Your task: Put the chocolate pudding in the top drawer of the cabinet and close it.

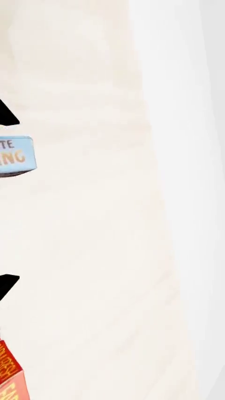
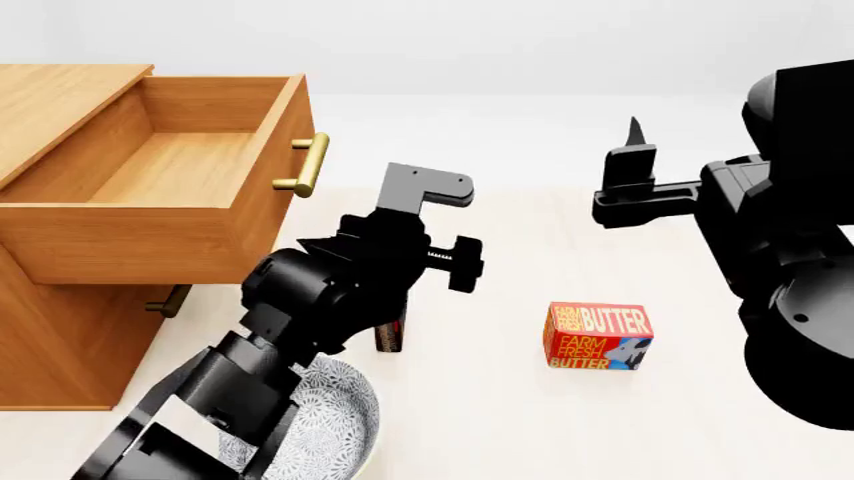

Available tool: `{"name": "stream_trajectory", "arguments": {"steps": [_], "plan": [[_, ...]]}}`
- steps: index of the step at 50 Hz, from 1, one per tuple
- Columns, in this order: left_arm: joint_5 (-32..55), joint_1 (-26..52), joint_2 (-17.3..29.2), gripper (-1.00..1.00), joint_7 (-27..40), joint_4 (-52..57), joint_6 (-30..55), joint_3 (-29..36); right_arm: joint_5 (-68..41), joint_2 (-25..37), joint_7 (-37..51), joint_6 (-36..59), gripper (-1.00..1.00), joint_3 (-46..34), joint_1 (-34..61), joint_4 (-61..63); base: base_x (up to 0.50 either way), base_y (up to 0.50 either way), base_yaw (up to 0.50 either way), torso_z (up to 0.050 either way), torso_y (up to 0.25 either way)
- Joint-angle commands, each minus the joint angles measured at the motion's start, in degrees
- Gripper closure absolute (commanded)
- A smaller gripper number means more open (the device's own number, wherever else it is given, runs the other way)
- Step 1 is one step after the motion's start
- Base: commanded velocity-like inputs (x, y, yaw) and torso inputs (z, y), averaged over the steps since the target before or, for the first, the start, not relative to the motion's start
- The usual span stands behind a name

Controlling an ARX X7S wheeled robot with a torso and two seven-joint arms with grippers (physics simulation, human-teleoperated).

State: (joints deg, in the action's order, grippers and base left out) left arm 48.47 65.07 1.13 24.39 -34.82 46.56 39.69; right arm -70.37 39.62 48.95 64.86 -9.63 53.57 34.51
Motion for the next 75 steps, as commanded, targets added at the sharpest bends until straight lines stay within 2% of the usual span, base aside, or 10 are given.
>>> {"name": "stream_trajectory", "arguments": {"steps": [1,33,75], "plan": [[0.4,0.2,0.6,-1.0,0.2,-4.8,-4.2,0.9,0.1,-0.2,0.1,-0.2,-1.0,-0.5,0.0,0.0,0.0,0.0,0.0,0.0,0.0],[2.9,-0.1,1.7,-1.0,-2.0,-7.6,-8.3,0.7,0.8,-0.2,-0.4,-1.1,-1.0,-1.6,0.1,-0.5,0.0,0.0,0.0,0.0,0.0],[5.0,0.0,2.1,-1.0,-1.9,-8.2,-9.1,2.1,0.7,0.1,-0.2,-1.9,-1.0,-2.3,-0.1,-0.5,0.0,0.0,0.0,0.0,-0.185]]}}
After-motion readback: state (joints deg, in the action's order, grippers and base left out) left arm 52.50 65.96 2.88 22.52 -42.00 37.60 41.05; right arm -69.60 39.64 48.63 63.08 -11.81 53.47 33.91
